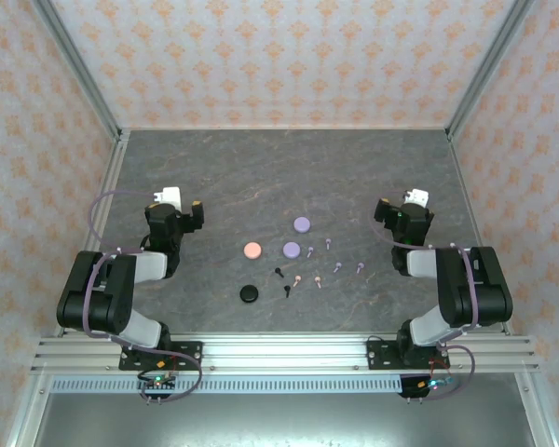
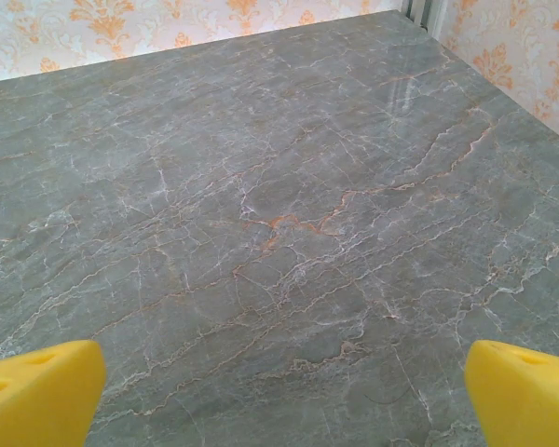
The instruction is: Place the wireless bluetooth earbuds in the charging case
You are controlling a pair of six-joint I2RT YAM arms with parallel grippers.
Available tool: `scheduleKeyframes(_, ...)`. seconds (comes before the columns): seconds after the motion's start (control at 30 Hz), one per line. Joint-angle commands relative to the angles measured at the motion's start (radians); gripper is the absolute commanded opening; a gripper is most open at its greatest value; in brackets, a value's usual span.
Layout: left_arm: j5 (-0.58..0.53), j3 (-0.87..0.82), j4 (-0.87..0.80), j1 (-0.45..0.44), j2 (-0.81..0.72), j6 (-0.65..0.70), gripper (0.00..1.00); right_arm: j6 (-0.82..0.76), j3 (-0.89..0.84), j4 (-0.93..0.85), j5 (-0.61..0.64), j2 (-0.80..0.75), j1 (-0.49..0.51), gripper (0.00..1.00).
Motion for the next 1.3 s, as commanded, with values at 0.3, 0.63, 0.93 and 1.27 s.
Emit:
scheduleKeyframes(0.3, -0.015, 0.012, -0.014, -0.011, 0.003, -0.008, 1.0, 0.016, 0.005, -0.002, 0.008, 0.002, 0.006, 0.99)
scheduleKeyframes(0.63, -0.023, 0.014, -0.024, -0.009, -0.003, -0.015, 1.0, 0.017, -0.001, 0.004, 0.005, -0.001, 0.005, 0.99)
scheduleKeyframes(0.93, -0.092, 0.184, -0.528, -0.012, -0.327, -0.135, 1.0, 0.076, 0.158, -0.483, 0.034, -0.227, 0.006, 0.99)
scheduleKeyframes(1.27, 0.237, 0.404, -1.073, -0.025, -0.408, -0.444, 1.0, 0.204, 0.324, -1.055, -0.106, -0.422, 0.137, 0.99)
